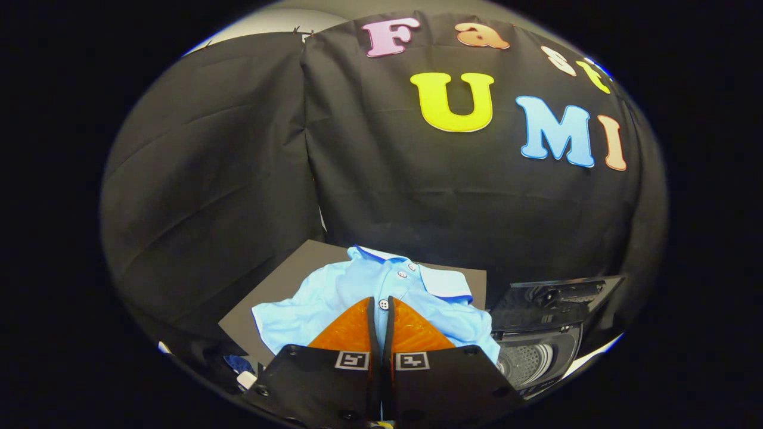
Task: Put the clothes into the washing machine and then close the washing machine lid.
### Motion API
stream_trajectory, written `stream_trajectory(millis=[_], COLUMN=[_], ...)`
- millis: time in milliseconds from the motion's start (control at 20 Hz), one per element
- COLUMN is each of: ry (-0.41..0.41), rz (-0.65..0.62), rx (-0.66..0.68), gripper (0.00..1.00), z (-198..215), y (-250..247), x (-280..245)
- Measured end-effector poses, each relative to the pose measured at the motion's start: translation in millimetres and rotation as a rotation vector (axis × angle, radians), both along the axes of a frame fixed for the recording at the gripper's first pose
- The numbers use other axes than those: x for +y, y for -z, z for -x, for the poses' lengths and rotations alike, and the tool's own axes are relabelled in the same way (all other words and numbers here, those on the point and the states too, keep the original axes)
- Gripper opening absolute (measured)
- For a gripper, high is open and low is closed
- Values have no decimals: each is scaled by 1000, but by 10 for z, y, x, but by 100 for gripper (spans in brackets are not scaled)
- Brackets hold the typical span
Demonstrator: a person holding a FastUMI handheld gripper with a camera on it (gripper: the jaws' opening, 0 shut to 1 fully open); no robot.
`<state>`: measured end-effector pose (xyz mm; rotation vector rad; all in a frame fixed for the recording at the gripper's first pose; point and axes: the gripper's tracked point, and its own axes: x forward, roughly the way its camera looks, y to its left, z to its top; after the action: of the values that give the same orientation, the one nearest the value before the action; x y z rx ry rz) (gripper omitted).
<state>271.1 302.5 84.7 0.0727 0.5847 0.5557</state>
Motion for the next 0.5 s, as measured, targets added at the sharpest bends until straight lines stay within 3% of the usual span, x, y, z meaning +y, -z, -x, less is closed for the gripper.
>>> stream_trajectory(millis=[500], ry=[-36], rz=[-130], rx=[-74], gripper=[2], z=[-141], y=[-744], x=[-703])
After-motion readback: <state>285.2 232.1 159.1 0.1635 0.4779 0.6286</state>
